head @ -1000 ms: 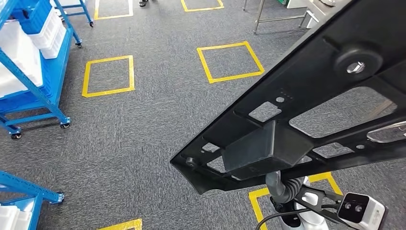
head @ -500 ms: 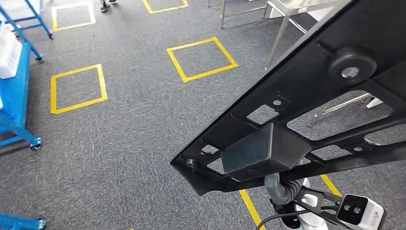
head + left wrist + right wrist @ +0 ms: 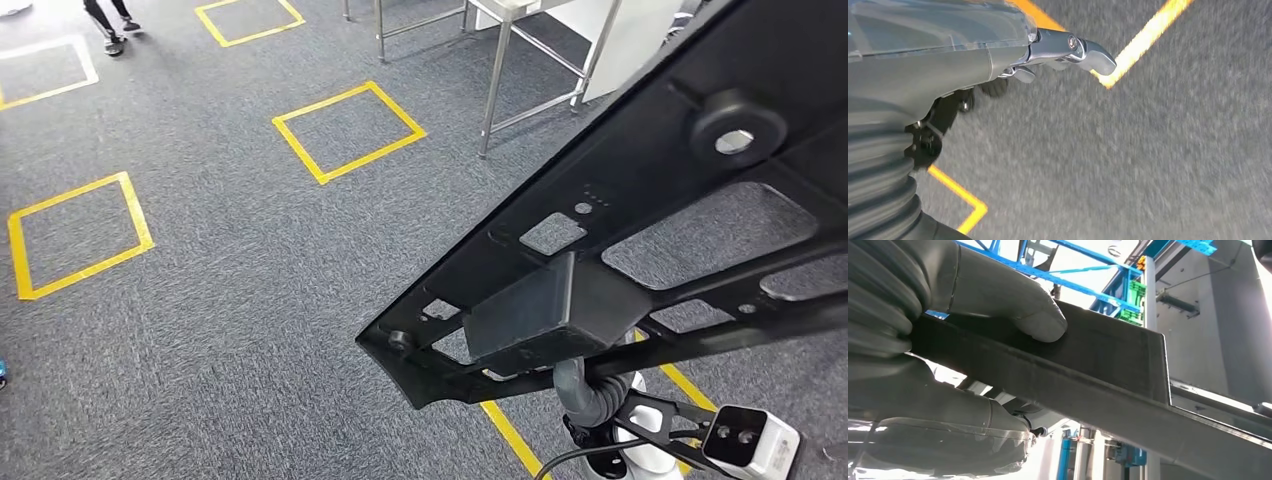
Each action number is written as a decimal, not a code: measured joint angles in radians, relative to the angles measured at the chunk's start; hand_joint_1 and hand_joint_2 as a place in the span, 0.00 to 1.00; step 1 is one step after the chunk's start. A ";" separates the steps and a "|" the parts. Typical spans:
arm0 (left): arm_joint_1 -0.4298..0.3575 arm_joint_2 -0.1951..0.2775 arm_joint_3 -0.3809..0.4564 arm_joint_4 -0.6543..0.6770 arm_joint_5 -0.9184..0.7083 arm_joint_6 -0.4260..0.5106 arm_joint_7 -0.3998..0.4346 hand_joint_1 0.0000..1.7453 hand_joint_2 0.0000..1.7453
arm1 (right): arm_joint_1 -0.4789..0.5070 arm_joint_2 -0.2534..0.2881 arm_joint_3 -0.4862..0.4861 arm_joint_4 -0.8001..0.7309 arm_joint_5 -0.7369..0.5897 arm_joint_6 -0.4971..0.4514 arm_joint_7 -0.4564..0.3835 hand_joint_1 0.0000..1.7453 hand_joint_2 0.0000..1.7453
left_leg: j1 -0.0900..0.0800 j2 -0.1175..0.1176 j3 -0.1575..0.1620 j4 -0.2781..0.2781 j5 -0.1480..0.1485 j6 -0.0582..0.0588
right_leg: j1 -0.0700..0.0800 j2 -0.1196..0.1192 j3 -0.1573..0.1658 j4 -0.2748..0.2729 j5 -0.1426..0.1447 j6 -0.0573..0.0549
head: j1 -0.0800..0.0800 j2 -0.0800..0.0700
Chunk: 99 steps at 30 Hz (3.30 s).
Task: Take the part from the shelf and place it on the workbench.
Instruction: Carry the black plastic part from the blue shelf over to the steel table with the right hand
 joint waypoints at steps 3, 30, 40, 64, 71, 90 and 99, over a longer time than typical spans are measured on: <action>-0.003 0.000 0.000 0.000 0.000 -0.002 -0.001 0.00 1.00 | 0.003 0.000 -0.003 0.000 0.000 0.000 0.000 1.00 1.00 | 0.001 0.038 0.005 -0.014 0.009 0.020 | 0.000 -0.057 -0.025 0.049 -0.034 0.013 | 0.000 0.000; 0.002 0.002 0.001 0.000 -0.002 -0.011 -0.006 0.00 1.00 | 0.013 0.001 -0.009 0.006 -0.002 -0.001 0.000 1.00 1.00 | -0.001 -0.007 0.000 -0.007 0.002 -0.006 | -0.004 -0.009 0.011 -0.006 -0.006 -0.001 | 0.000 0.000; 0.006 -0.001 0.002 0.001 0.000 -0.013 -0.007 0.00 1.00 | 0.020 0.001 -0.031 0.014 -0.014 0.017 0.000 1.00 1.00 | -0.001 0.125 0.013 -0.026 0.003 0.022 | -0.010 -0.144 -0.100 0.209 -0.082 0.029 | 0.000 0.000; -0.001 -0.007 0.015 0.004 -0.001 0.004 -0.002 0.00 1.00 | 0.017 0.000 -0.048 0.032 -0.017 0.040 0.000 1.00 1.00 | 0.001 0.044 0.016 -0.028 0.004 0.021 | -0.001 -0.058 -0.008 0.028 -0.028 0.016 | 0.000 0.000; 0.003 -0.008 0.028 0.006 0.000 0.006 -0.008 0.00 1.00 | 0.013 0.000 -0.046 0.033 -0.020 0.030 0.000 1.00 1.00 | -0.001 0.131 0.027 -0.029 -0.008 0.024 | -0.011 -0.148 -0.095 0.199 -0.073 0.032 | 0.000 0.000; 0.004 -0.001 0.049 0.008 -0.001 -0.018 -0.004 0.00 1.00 | 0.008 -0.002 -0.056 0.019 -0.002 -0.005 0.000 1.00 1.00 | -0.006 0.065 0.007 0.000 -0.005 -0.006 | 0.004 -0.106 0.027 -0.010 -0.013 -0.013 | 0.000 0.000; 0.001 0.001 0.049 0.008 -0.001 -0.025 -0.004 0.00 1.00 | 0.021 -0.002 -0.061 0.000 0.015 -0.023 0.000 1.00 1.00 | -0.001 0.075 0.011 -0.022 -0.001 0.031 | -0.005 -0.131 -0.108 0.267 -0.148 0.025 | 0.000 0.000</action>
